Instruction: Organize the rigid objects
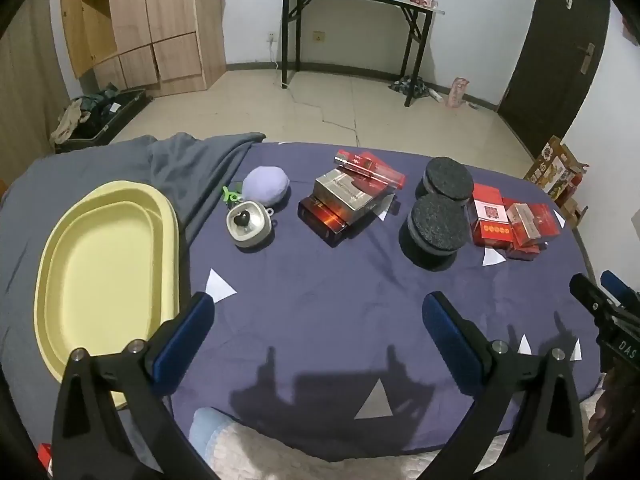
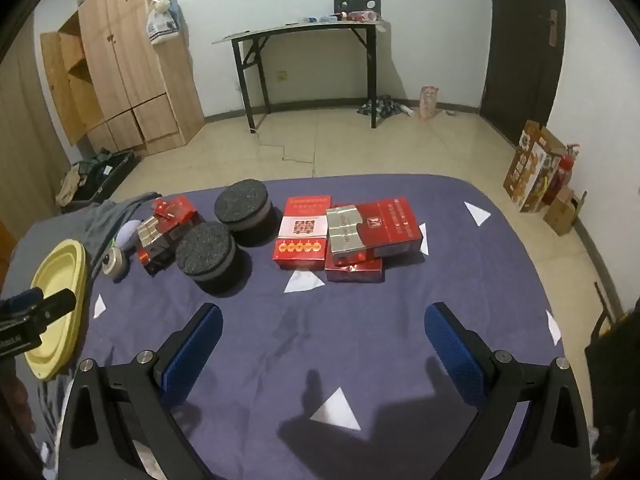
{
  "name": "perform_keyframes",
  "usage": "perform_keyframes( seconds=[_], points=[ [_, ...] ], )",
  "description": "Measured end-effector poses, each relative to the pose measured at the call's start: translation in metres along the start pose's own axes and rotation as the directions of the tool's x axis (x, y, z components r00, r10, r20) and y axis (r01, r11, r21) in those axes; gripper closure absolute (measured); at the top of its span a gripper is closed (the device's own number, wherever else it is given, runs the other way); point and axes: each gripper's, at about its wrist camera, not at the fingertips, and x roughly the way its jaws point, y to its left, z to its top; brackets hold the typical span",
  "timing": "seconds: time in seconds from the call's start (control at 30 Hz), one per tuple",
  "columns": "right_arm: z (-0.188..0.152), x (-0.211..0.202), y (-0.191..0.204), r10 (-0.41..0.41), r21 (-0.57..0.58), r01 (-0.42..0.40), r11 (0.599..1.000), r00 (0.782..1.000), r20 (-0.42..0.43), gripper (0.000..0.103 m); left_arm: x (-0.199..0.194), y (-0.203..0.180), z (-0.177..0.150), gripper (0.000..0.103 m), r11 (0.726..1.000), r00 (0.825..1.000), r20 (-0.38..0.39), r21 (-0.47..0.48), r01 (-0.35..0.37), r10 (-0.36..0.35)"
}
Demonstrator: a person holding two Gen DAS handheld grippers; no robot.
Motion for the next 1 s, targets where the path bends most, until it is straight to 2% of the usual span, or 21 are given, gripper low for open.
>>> perform_keyframes(
  seconds=[0.17, 0.33, 1.0],
  points=[
    [0.0, -0.003, 0.004, -0.042, -0.039, 0.042, 0.998, 0.999, 0.004, 0.0, 0.001, 0.003, 0.001, 0.0, 1.0, 1.0, -0.004, -0.015, -0.012, 0.011],
    [0.0, 0.001, 0.007, -0.026, -0.035, 0.025, 0.999, 1.0, -0.015, 0.0, -0.002, 0.008, 0.003, 0.0, 0.999, 0.999, 0.019, -0.027, -0.032, 0.033],
    [-0.002, 0.004, 0.009, -0.011, -0.039, 0.01, 0.999, 0.999, -0.041, 0.0, 0.003, 0.01, 0.003, 0.0, 0.999, 1.0, -0.004, -0.04, -0.02, 0.02]
  ],
)
